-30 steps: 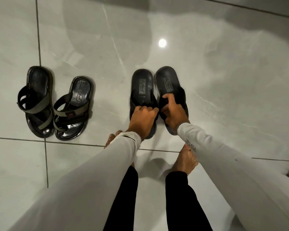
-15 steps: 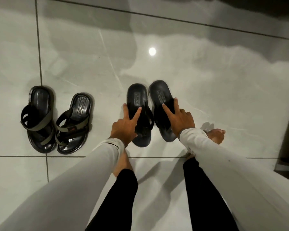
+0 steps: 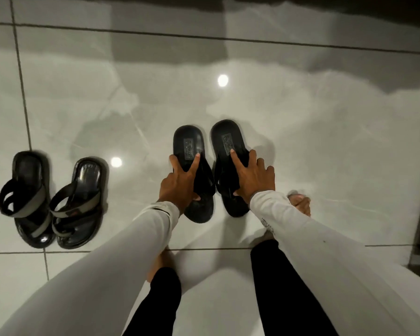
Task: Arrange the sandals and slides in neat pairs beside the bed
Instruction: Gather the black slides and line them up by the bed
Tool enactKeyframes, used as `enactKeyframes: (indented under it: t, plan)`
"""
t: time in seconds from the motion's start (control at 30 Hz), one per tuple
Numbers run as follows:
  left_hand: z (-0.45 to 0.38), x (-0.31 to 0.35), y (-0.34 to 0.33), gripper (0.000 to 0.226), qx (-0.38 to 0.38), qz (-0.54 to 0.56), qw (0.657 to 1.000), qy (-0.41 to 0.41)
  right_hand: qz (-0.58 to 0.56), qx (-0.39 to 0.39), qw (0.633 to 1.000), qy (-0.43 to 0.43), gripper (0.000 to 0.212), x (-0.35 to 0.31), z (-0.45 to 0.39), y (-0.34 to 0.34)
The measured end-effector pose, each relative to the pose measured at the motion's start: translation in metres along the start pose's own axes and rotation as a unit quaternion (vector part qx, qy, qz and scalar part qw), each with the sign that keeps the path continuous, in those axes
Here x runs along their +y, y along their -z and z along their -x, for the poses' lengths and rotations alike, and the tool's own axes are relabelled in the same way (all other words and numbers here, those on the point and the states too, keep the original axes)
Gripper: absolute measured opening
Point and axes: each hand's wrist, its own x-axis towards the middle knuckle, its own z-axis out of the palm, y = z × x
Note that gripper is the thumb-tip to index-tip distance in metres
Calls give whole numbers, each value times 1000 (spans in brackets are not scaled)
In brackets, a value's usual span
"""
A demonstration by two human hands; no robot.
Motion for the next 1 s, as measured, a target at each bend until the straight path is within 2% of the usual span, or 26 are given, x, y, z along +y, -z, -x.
enactKeyframes:
  t: [0.23, 0.57, 0.73, 0.9, 1.0]
  plan:
    - [-53, 70, 29, 118, 12, 19, 1000, -15, -29, -8, 999, -23, 121, 82, -31, 29]
    - [-121, 191, 74, 123, 17, -18, 999, -36, -51, -19, 997, -56, 123, 205, -68, 69]
    - [-138, 224, 84, 122, 31, -22, 998, -50, -66, -30, 995, -67, 124, 241, -78, 77]
    - [-147, 246, 93, 114, 39, 21, 998, -41, -56, -42, 995, -76, 124, 259, -86, 99]
    - [-134, 252, 91, 115, 49, -26, 998, -27, -40, -52, 995, -81, 125, 254, -78, 110]
